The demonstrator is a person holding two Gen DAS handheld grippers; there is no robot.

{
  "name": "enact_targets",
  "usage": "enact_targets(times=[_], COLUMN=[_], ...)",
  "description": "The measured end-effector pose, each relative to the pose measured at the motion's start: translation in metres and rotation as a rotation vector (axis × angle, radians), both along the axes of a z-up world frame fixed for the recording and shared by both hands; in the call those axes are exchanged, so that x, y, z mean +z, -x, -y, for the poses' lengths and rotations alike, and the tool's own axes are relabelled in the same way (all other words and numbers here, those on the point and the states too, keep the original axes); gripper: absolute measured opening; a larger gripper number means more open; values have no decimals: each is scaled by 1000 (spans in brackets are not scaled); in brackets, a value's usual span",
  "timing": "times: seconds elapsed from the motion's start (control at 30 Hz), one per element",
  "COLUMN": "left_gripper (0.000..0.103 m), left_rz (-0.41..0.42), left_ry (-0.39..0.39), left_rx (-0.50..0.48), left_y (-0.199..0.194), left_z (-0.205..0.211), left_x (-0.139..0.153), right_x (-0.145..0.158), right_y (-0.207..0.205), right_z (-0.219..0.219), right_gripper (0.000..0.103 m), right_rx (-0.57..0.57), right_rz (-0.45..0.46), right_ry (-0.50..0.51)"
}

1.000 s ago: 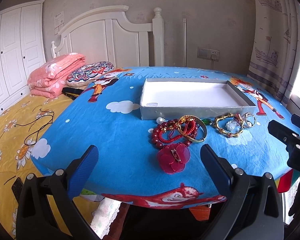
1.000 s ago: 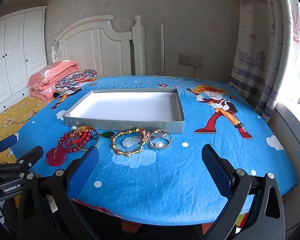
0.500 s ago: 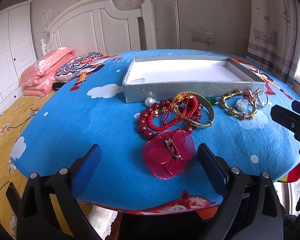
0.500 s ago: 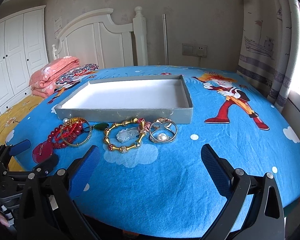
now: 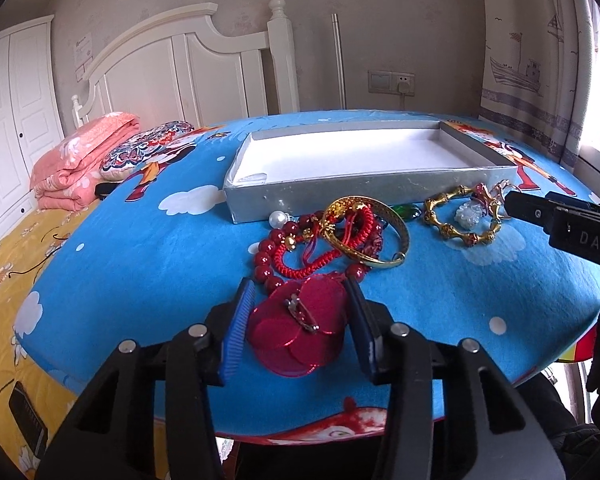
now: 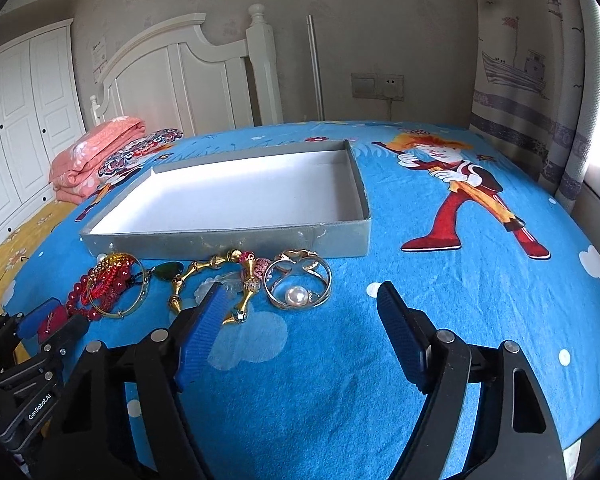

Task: Organize jewelry
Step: 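Close the left tool on the red flower brooch while the right tool grasps the gold ring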

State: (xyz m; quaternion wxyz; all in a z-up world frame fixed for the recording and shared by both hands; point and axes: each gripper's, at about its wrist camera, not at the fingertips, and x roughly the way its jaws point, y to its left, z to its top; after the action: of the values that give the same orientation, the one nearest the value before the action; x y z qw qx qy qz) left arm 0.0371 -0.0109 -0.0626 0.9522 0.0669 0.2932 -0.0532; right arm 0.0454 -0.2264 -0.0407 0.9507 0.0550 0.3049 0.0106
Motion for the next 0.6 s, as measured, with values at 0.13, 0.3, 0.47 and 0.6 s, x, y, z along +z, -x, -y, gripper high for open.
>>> enact_targets(times=[0.13, 0.3, 0.47, 0.6], left_gripper=[45, 45, 45, 45], left_rz=[5, 6, -24, -49], left_ry=[4, -14, -14, 7], left_rx=[-6, -31, -34, -15], left_y=[3, 4, 1, -5], left_z=[-1, 6, 9, 3], left_x=[6, 13, 11, 8], right_x=[2, -3, -6, -6], right_y=[-9, -20, -26, -26], right_z=[2, 1, -4, -7], right_gripper=[62, 55, 46, 39], right_rx=[-7, -2, 17, 25], right_rz=[-17, -68, -102, -101], right_ry=[18, 19, 40, 55])
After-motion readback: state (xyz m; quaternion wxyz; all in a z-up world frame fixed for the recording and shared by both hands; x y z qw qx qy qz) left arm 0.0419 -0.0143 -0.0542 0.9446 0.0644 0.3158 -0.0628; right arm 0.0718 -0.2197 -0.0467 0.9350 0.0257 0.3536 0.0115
